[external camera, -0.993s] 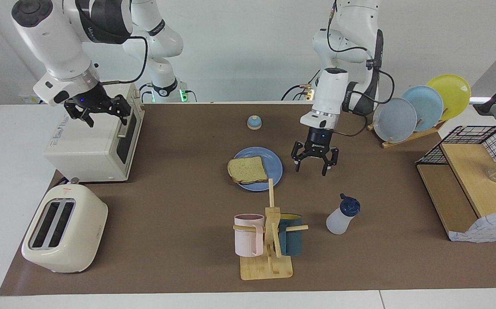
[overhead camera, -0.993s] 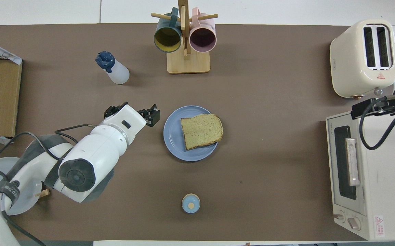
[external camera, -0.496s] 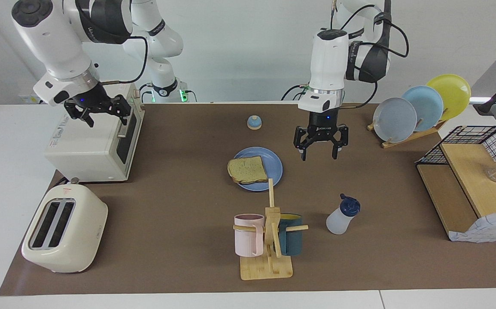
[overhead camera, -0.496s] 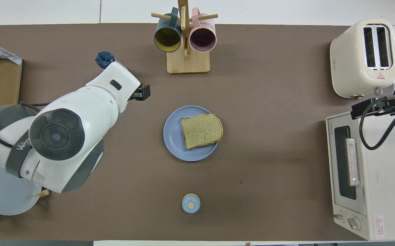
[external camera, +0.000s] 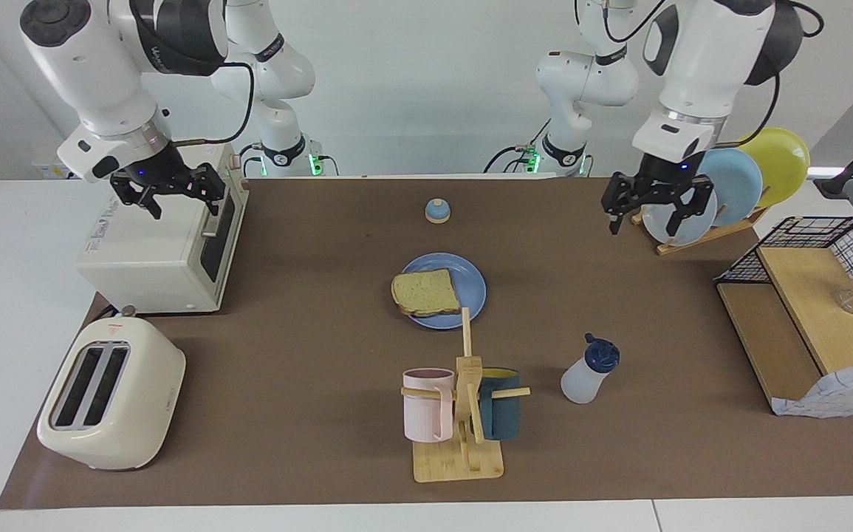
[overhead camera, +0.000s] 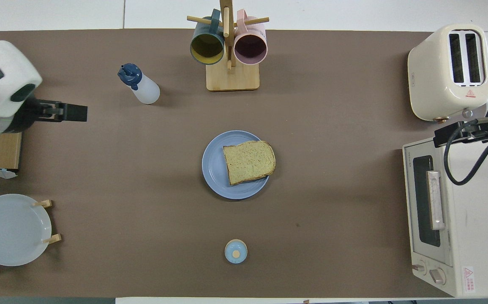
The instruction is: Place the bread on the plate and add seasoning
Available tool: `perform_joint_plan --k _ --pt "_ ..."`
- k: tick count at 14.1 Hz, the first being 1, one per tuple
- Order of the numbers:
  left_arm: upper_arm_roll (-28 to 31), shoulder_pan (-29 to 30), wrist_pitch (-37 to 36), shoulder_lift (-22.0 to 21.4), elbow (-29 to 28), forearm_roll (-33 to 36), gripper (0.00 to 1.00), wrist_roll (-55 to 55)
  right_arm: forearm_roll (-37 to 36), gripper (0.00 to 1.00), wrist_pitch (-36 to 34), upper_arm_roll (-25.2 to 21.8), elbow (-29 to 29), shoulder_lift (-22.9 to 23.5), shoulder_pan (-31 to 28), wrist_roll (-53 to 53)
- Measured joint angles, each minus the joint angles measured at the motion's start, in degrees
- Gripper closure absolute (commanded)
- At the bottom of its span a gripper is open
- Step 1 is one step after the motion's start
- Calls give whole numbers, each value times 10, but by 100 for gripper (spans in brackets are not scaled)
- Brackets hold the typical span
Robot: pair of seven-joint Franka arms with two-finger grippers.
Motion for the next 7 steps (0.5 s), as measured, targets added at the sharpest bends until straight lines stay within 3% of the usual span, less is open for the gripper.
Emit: perform_joint_plan --k 3,7 --pt "2 39 -44 -17 0 -4 0 42 0 0 0 0 0 0 0 0" --pt "2 44 -49 -18 -2 -4 0 42 0 0 0 0 0 0 0 0"
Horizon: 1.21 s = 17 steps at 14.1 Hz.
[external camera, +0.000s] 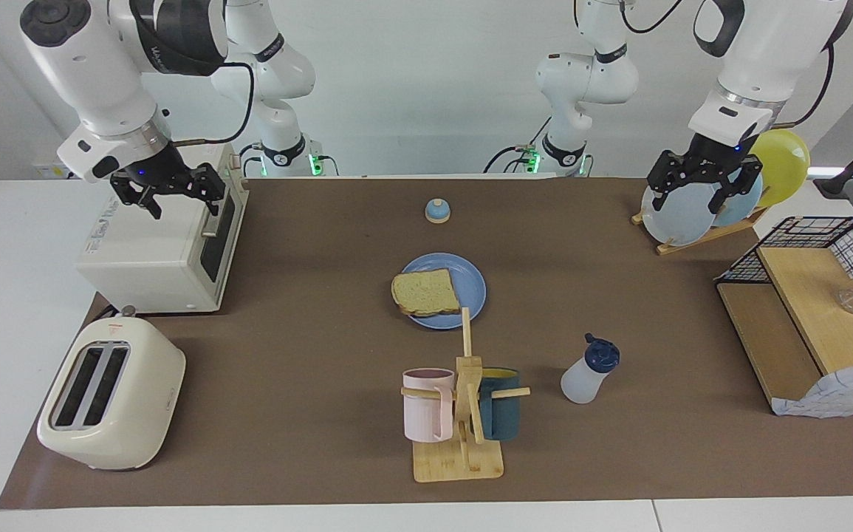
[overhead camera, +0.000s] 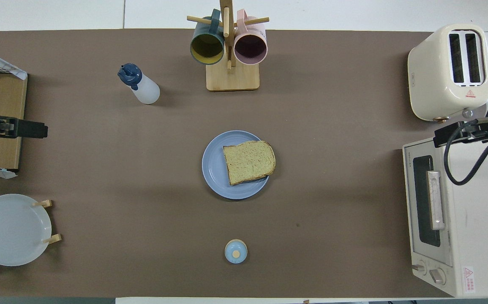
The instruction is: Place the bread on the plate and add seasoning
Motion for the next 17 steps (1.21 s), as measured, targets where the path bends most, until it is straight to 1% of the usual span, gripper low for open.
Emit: perform_joint_plan --k 3,5,6,8,9,10,11,13,16,17 --pt "0 11 0 0 3 0 0 -1 0 0 0 0 0 0 0 0" --pt "-13 40 -21 0 17 0 0 -1 0 0 0 0 0 0 0 0" --pt "-33 67 -55 5 39 0 0 0 0 0 0 0 0 0 0 0" --pt "-92 121 -137 27 114 0 0 0 0 0 0 0 0 0 0 0" --pt "-110 133 -168 40 148 0 0 0 0 0 0 0 0 0 0 0" --pt "-119 137 -185 49 166 0 0 0 0 0 0 0 0 0 0 0" --pt "-124 141 -193 56 169 0 0 0 0 0 0 0 0 0 0 0" --pt "-125 142 -185 63 145 -2 0 0 0 0 0 0 0 0 0 0" --pt "-125 143 -112 52 78 -26 0 0 0 0 0 0 0 0 0 0" --pt "-125 144 -100 47 62 -31 0 0 0 0 0 0 0 0 0 0"
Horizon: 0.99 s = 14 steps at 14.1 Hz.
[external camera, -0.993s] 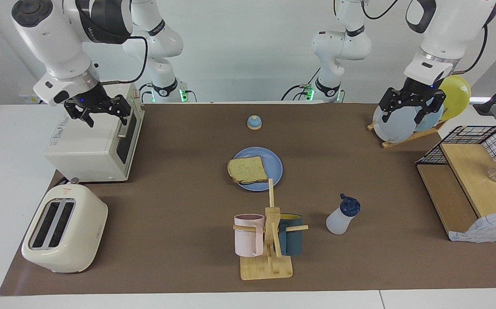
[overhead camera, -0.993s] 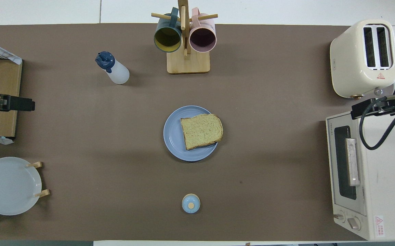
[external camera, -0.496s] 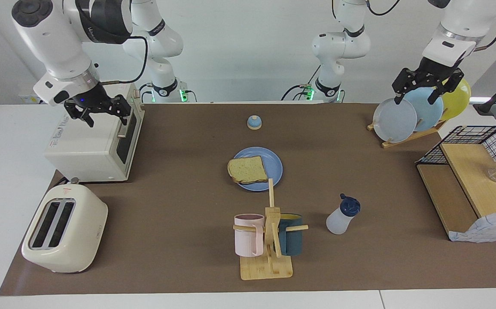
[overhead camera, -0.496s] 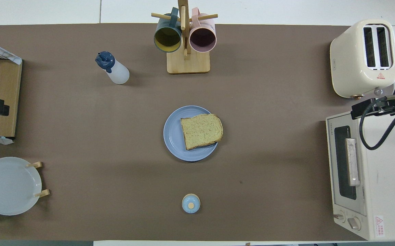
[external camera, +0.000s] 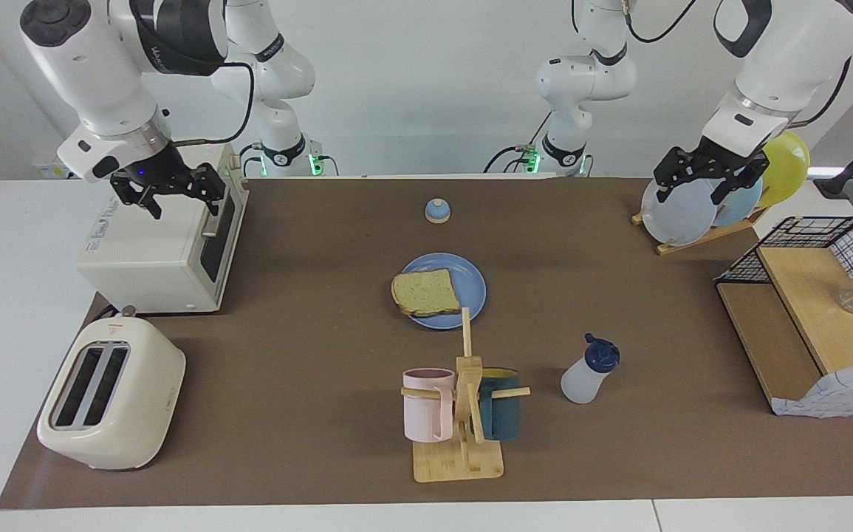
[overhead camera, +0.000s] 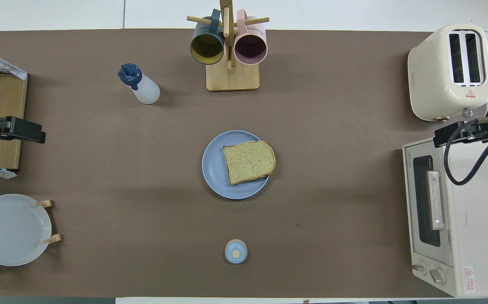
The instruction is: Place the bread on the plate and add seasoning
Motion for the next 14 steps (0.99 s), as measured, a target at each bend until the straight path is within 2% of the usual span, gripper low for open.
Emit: perform_joint_plan --k 5,14 --pt "0 9 -30 -5 27 -1 0 0 0 0 0 0 0 0 0 0" --pt "0 11 -21 3 20 -2 0 23 0 0 0 0 0 0 0 0"
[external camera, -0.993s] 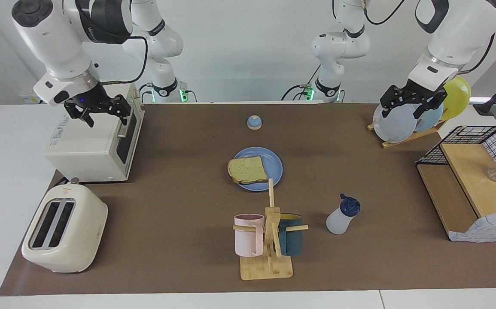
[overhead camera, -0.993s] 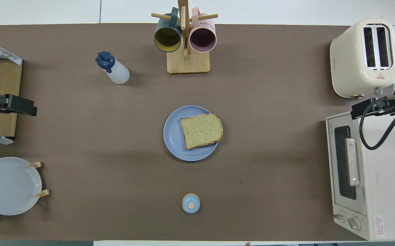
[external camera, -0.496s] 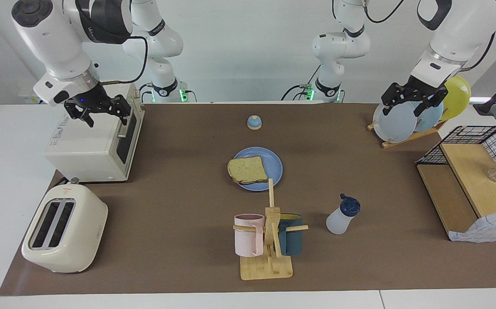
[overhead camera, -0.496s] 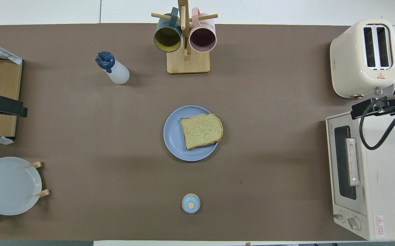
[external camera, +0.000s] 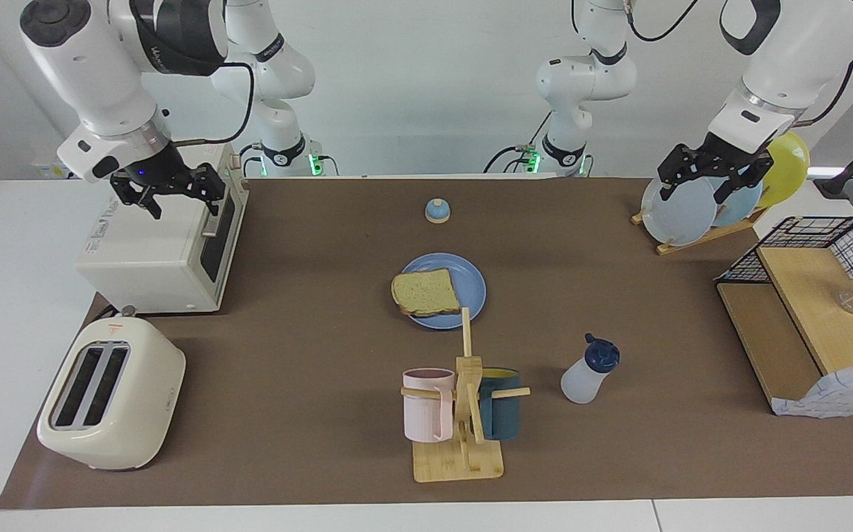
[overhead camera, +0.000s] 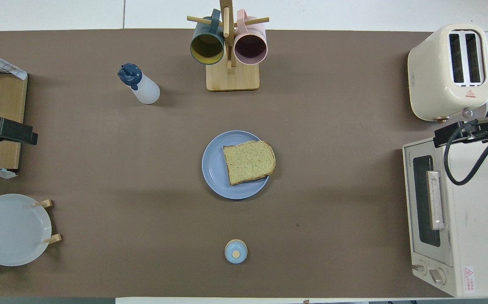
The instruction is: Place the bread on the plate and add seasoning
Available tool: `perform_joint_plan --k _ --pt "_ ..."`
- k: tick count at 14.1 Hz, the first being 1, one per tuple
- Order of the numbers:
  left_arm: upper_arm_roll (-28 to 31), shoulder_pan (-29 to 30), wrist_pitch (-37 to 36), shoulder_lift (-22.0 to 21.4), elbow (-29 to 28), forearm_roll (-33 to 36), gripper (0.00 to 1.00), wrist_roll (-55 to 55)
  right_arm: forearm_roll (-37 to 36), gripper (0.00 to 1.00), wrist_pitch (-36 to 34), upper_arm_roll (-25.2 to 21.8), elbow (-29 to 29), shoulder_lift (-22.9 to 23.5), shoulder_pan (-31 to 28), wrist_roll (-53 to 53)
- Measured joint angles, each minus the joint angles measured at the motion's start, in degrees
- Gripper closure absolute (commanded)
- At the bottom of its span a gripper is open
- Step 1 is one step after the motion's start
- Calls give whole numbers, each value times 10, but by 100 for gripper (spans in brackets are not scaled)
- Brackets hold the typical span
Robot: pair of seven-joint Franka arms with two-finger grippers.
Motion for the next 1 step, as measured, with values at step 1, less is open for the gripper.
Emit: perform_joint_plan --k 1 --pt "0 0 2 0 -2 0 0 1 0 0 0 0 0 0 0 0"
